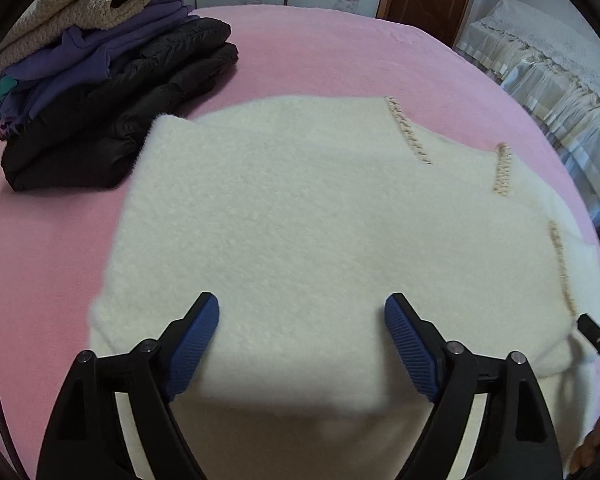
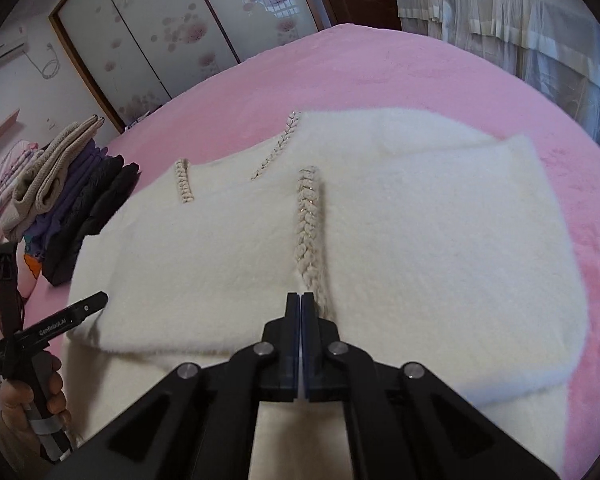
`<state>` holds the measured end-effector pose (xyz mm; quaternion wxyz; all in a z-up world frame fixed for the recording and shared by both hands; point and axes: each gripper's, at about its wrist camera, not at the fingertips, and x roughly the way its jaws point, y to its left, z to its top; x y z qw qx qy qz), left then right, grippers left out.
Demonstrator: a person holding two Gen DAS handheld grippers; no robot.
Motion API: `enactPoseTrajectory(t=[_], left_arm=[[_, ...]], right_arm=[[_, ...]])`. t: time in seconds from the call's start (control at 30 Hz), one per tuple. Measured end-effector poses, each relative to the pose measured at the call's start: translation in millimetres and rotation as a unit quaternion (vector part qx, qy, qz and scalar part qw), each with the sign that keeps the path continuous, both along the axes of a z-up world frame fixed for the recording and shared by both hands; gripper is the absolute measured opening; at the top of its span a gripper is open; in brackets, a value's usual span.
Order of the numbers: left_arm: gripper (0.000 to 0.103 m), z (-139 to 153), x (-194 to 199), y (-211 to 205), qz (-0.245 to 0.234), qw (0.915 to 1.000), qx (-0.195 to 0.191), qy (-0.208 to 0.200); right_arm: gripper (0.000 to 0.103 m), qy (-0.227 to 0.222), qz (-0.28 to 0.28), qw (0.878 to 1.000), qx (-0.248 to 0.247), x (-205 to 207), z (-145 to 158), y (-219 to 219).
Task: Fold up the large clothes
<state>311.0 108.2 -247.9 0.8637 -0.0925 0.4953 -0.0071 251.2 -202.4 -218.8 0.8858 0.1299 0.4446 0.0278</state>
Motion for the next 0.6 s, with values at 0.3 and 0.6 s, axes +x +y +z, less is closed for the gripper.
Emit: enactPoseTrajectory(t=[0.3,0.6], left_arm=[[0.102,62.5,-47.8,-24.1,-0.033,0.9988,-0.019,-0.031],[0.102,135.5,-103.5,-40.7,-0.062,0.9952,-0.005,-0.075]], right_arm=[[0.01,-0.03,-0.011,0.999,0.018,-51.4,46.2,-0.9],[0.02,-0.082,-0.011,0.997,0.004,-105.7,114.7,4.8]])
